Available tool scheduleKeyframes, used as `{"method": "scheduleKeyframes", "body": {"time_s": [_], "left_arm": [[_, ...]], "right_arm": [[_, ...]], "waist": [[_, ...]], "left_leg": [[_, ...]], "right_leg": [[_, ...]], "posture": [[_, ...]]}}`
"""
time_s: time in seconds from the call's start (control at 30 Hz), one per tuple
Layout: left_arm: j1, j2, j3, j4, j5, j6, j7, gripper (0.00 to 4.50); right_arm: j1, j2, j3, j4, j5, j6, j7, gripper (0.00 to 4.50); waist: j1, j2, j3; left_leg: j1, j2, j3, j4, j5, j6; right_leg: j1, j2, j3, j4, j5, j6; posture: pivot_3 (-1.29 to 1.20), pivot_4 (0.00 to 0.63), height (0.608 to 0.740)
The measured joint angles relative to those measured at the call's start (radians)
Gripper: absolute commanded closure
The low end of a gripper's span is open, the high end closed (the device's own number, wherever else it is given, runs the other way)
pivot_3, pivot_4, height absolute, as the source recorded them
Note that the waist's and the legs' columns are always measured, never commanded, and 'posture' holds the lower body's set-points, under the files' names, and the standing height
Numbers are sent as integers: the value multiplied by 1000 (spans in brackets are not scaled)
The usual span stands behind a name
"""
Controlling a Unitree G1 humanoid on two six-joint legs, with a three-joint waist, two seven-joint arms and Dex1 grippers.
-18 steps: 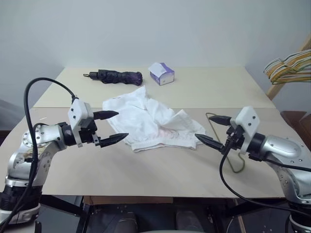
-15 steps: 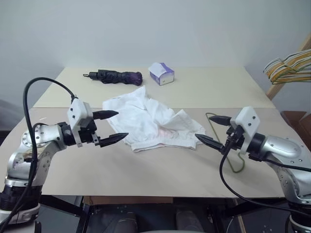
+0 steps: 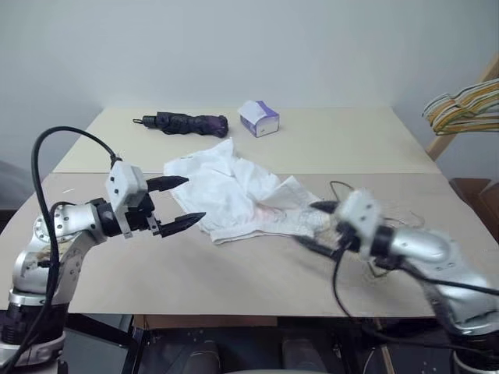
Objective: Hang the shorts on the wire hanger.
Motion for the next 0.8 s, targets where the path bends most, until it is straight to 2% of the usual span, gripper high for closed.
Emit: {"method": "scheduleKeyframes", "body": {"time_s": [0.07, 0.17, 0.3, 0.53, 0.67, 0.8], "left_arm": [[30, -15, 8, -1, 2, -40, 1, 0], [49, -22, 13, 1, 0, -53, 1, 0], [58, -21, 26, -2, -6, -39, 10, 0], [74, 9, 47, 0, -7, -28, 8, 0], [89, 9, 53, -4, -7, -27, 15, 0], [92, 9, 53, -13, -6, -27, 25, 0]], "right_arm": [[-77, 57, 146, 25, -82, 22, -28, 55], [-190, 141, 294, 127, -205, 29, -71, 55], [-304, 264, 422, 296, -319, 30, -105, 55], [-458, 478, 556, 548, -425, 101, -108, 55], [-495, 571, 584, 672, -470, 103, -135, 913], [-524, 635, 585, 769, -511, 98, -182, 2376]], "waist": [[-6, 0, 0], [-2, -1, -1], [1, -1, -1], [-5, -1, -1], [-5, -1, -2], [-4, -3, -4]], "left_leg": [[1, 0, 0, 0, 0, 0], [1, 0, 0, 0, 0, -1], [0, 0, 0, 0, 0, -1], [2, 2, -1, -2, 1, -2], [3, 2, -2, -6, 5, -8], [6, 2, -3, -13, 8, -12]], "right_leg": [[0, 0, 1, 0, 1, -1], [0, 1, 1, 0, 1, -1], [-1, 1, 1, 0, 1, -1], [-2, 4, 1, 2, 1, -2], [-3, 4, 1, 2, 2, -3], [-3, 4, 1, 2, 2, -3]], "posture": [[-133, 1, 740], [-123, 10, 740], [-111, 10, 740], [-78, 0, 740], [-73, 0, 740], [-70, 0, 740]]}}
